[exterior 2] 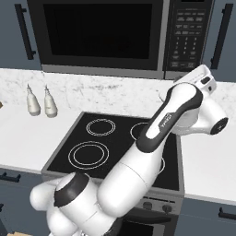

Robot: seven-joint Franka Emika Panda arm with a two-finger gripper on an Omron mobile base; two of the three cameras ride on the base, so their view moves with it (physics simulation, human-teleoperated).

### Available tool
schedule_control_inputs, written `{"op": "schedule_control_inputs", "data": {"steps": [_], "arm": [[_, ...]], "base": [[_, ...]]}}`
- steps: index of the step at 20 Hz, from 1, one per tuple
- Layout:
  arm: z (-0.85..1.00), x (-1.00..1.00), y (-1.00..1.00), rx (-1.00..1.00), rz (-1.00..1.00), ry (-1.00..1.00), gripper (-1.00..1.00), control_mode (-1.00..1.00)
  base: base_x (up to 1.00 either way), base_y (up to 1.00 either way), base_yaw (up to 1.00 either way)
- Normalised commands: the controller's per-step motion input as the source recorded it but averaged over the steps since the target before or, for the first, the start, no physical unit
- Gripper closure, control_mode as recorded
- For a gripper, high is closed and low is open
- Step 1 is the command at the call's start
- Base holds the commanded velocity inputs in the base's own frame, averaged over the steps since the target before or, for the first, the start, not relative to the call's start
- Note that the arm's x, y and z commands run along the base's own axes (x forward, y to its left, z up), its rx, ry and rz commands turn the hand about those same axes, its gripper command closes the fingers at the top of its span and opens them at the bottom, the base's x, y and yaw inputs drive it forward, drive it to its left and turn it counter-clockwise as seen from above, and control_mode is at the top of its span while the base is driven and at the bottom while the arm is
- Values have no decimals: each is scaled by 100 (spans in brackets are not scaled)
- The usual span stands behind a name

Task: Open the microwave, place the bowl with waffle inside the microwave, then close the microwave door and turn it on.

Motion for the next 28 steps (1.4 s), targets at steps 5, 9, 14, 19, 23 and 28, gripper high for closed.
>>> {"op": "schedule_control_inputs", "data": {"steps": [5, 9, 14, 19, 23, 28], "arm": [[0, 34, 0, 0, 0, -6, 100, -100], [0, 41, 0, -2, 0, -4, 100, -100], [10, 24, -7, -2, 0, 0, 100, -100], [23, 3, -1, 0, 0, -1, 100, -100], [12, 0, -1, 0, 1, -7, 100, -100], [9, -6, 0, 0, 3, -8, 100, -100]], "base": [[0, 0, 0], [0, 0, 0], [0, 0, 0], [0, 0, 0], [0, 0, 0], [0, 0, 0]]}}
